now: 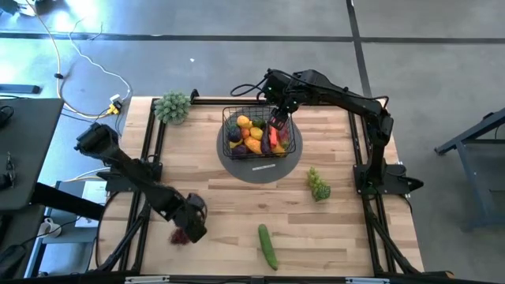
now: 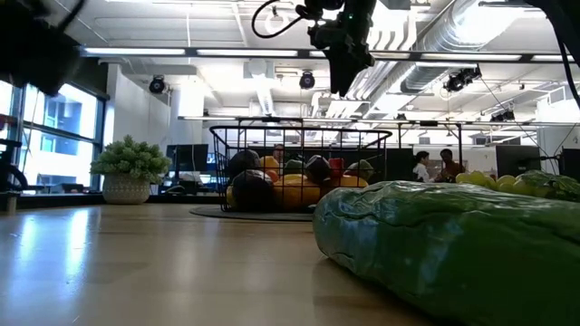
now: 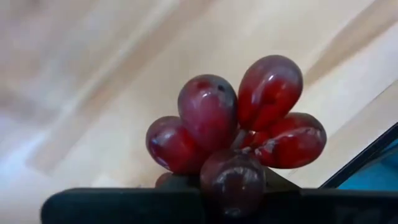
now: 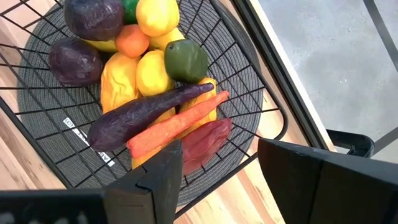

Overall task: Build produce basket
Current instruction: Put the red grapes into the black wire basket

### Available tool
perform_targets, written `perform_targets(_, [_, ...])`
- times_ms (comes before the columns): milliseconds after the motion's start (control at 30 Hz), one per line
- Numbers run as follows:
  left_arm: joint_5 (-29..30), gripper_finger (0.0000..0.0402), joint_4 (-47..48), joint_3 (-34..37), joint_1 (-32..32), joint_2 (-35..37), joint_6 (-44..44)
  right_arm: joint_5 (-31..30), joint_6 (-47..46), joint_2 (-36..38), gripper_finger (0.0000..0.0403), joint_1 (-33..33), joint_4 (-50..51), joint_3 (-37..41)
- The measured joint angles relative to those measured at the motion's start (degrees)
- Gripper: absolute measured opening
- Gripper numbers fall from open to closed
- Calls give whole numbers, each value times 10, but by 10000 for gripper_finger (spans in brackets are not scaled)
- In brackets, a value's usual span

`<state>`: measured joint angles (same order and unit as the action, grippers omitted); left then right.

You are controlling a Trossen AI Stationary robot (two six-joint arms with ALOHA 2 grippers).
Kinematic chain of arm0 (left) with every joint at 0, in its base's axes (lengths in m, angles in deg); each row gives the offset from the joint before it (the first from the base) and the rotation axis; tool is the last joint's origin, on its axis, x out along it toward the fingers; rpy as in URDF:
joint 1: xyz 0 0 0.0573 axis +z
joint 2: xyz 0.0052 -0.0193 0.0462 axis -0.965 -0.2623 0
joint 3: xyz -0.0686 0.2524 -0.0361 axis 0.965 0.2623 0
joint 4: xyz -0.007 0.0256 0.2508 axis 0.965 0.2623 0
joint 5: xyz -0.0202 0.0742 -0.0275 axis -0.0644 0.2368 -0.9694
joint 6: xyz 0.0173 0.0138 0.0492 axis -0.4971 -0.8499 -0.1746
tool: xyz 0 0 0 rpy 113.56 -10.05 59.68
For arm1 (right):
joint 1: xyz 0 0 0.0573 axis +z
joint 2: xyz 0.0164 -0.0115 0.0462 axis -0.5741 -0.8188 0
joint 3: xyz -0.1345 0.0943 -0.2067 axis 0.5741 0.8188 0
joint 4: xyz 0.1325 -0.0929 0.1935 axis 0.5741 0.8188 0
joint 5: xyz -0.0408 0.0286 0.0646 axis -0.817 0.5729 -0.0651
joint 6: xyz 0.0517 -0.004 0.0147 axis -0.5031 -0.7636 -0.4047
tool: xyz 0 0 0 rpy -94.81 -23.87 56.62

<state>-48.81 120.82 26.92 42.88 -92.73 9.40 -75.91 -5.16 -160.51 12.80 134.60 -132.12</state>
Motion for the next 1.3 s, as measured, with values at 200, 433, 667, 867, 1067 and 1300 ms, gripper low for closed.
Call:
perform_targets(200, [46, 11, 3, 0, 78, 49, -67, 0, -10, 0, 190, 0, 1, 0])
perform_targets(433, [76, 11, -1, 0, 179, 99, -174, 9, -25, 0, 190, 1, 4, 0])
perform_targets(667, [73, 11, -23, 0, 259, 158, -272, 15, -58, 0, 190, 1, 6, 0])
perform_targets(867, [56, 11, -60, -1, 326, 202, -357, 15, -101, 0, 190, 2, 11, 0])
perform_targets(1067, [20, 12, -83, -1, 402, 230, -447, 16, -152, 0, 190, 8, 32, 0])
perform_targets(1300, [-58, 12, -161, -1, 489, 239, -523, 18, -218, 0, 190, 39, 36, 0])
